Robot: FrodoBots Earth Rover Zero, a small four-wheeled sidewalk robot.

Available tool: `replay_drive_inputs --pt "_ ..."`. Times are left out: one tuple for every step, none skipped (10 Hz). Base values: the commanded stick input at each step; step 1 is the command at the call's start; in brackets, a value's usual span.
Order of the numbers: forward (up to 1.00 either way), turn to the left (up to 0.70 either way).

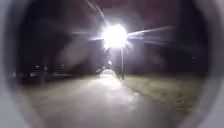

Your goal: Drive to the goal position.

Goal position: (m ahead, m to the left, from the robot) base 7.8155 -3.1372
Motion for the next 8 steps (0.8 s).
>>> replay_drive_inputs --pt "0.85 0.06" --pt "0.85 0.06" --pt "0.85 0.05" --pt "0.85 0.08" --pt "0.85 0.14" --pt "0.85 0.06" --pt "0.85 0.10" --pt "0.85 0.13"
